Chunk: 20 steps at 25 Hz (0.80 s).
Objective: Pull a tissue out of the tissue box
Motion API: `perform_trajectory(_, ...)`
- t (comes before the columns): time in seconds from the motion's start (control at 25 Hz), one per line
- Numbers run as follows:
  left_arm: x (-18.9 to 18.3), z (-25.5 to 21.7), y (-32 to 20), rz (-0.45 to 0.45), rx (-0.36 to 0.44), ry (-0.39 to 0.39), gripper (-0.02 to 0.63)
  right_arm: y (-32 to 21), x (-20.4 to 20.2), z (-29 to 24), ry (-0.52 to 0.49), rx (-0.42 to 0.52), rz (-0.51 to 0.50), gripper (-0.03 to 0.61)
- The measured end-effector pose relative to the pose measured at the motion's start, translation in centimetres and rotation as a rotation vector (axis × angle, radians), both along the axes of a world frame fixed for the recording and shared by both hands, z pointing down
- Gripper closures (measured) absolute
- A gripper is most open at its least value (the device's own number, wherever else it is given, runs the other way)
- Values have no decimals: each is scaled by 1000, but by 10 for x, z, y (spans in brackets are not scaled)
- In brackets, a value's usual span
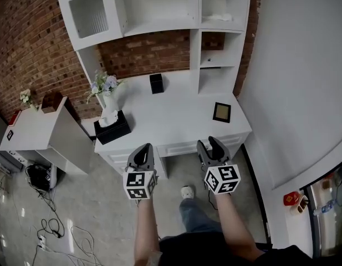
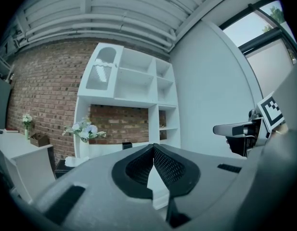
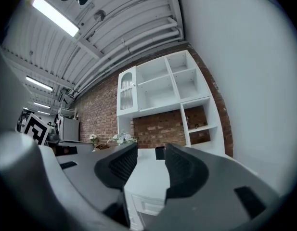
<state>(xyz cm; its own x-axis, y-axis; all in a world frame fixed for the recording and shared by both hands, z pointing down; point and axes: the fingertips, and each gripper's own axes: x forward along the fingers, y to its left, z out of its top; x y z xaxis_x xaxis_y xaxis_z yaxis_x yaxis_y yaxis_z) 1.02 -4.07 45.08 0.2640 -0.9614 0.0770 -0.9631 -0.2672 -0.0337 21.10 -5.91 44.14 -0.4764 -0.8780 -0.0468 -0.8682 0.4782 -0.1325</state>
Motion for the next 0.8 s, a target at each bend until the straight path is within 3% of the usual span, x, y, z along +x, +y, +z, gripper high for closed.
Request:
perform_trajectory(0.28,-16,13,-98,-41,-21,0,604,-105,-28,16,0,-27,-62,417)
perform_trajectory(0.56,-58,5,-203,-116,-34,12,604,-227,-82,12,32,-50,-163,417)
perform_trajectory(0.8,-84,19,-264,-177,-65,27,604,-297,-118,22,65,-82,-244,417)
